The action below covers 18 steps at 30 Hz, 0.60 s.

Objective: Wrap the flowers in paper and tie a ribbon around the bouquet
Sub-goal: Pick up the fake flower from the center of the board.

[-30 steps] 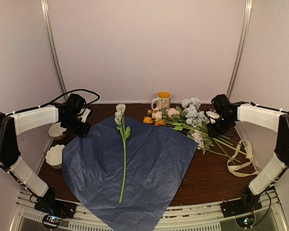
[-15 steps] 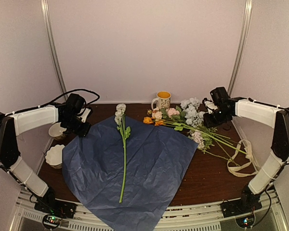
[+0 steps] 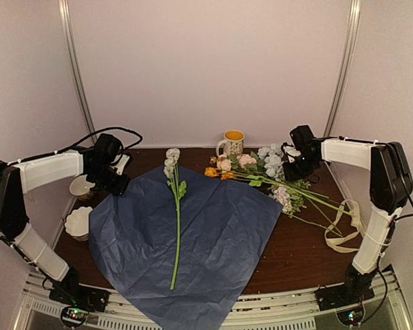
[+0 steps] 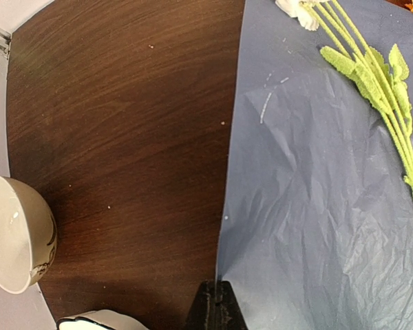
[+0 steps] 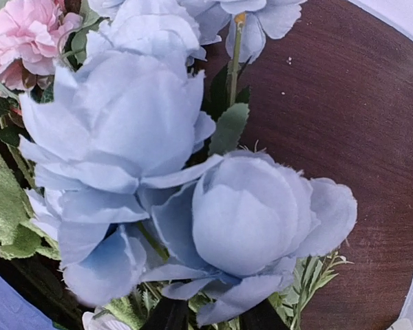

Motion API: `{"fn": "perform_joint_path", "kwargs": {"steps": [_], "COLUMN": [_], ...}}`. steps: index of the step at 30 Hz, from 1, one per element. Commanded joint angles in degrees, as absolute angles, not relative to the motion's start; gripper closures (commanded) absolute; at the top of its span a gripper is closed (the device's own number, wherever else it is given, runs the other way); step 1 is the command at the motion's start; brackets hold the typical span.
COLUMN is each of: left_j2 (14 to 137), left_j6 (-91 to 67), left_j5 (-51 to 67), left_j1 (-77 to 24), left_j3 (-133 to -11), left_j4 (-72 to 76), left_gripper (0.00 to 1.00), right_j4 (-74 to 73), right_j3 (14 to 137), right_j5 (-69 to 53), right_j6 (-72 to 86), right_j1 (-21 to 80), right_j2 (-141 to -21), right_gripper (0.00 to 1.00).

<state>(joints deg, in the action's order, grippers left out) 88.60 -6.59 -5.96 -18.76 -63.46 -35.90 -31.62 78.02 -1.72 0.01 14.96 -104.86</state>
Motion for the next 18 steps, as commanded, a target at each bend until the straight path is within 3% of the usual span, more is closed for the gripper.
{"fn": "perform_joint_path", "kwargs": {"steps": [1,5,12,18], "left_j2": [88.24,88.39,88.33,88.36], "left_j6": [-6.84,-6.77,-6.68,-6.72], "left_j5": [-5.45,-5.36,-5.32,-5.10], "left_j1": [-18.98,-18.98,-18.97,-18.98], "left_j3": [-63.62,-63.67,-63.76,-63.80], "left_j4": [-33.77,-33.80,-33.82,-33.78], "left_gripper": [1.00,1.00,1.00,1.00], "right_j4": [-33.33,-34.10,-34.23,-25.67], "right_j3": [79.71,80.74,82.92,78.49], "right_j5": [-1.39,0.25,4.83,4.28], "right_j6": [-0.79,-1.75,-3.90,-2.81], "right_j1": [14.41,14.24,13.70,13.51], "right_j2": [-106.32,-105.93,-98.38,-85.90], "right_gripper": [0.84,1.00,1.00,1.00]}}
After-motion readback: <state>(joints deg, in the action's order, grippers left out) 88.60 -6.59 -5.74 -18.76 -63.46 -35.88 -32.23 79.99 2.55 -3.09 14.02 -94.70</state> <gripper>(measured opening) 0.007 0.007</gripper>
